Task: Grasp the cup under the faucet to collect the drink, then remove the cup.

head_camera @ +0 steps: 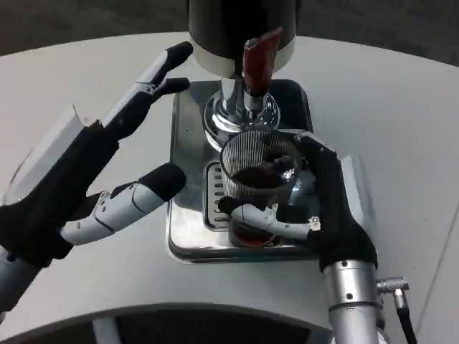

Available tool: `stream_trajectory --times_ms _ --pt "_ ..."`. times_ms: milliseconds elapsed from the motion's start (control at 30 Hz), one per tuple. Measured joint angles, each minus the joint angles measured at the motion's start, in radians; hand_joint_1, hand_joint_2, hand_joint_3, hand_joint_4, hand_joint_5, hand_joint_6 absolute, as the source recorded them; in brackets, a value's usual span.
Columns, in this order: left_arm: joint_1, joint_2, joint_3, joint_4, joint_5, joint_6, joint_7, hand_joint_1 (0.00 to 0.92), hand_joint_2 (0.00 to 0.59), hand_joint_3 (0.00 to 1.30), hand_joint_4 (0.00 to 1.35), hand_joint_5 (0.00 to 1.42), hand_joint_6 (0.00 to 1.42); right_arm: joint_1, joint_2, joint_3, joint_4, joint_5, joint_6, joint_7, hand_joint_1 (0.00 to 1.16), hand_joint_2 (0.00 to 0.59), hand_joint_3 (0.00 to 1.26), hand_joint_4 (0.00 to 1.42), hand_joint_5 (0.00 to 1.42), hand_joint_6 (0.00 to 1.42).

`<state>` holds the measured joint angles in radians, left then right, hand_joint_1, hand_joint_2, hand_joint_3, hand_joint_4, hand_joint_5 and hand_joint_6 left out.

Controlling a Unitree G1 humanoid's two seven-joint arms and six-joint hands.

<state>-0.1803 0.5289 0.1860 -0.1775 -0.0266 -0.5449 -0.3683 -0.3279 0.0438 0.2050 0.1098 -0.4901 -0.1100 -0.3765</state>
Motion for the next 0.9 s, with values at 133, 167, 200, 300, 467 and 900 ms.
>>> stream_trajectory --times_ms 133,167,200,300,467,900 --pt "0.024 0.006 0.003 -0.019 0.021 0.017 0.000 0.000 0.163 0.00 0.00 0.02 0.00 0.043 -0.007 0.001 -0.051 0.005 0.008 0.031 1.14 0.070 0.78 0.93 0.95 1.31" --pt "0.028 0.007 0.004 -0.024 0.028 0.020 0.000 0.000 0.163 0.00 0.00 0.01 0.00 0.054 -0.007 0.002 -0.066 0.005 0.011 0.038 1.14 0.070 0.78 0.93 0.95 1.31" --pt "0.033 0.010 0.005 -0.029 0.032 0.026 0.000 0.000 0.163 0.00 0.00 0.00 0.00 0.065 -0.007 0.003 -0.081 0.005 0.013 0.042 1.14 0.070 0.78 0.93 0.95 1.31" --pt "0.054 0.015 0.010 -0.046 0.038 0.035 0.000 0.000 0.163 0.00 0.00 0.00 0.00 0.092 -0.007 0.005 -0.109 0.005 0.019 0.054 1.14 0.070 0.79 0.93 0.95 1.31" --pt "0.099 0.029 0.046 -0.095 0.106 0.067 0.005 0.000 0.160 0.00 0.00 0.00 0.00 0.135 -0.011 0.005 -0.178 0.005 0.027 0.076 1.13 0.074 0.79 0.93 0.95 1.32" --pt "0.318 0.086 0.077 -0.358 0.541 0.307 -0.041 0.000 0.114 0.00 0.00 0.00 0.00 0.235 -0.060 -0.018 -0.397 0.048 0.072 0.236 1.15 0.087 0.79 0.94 0.95 1.30"
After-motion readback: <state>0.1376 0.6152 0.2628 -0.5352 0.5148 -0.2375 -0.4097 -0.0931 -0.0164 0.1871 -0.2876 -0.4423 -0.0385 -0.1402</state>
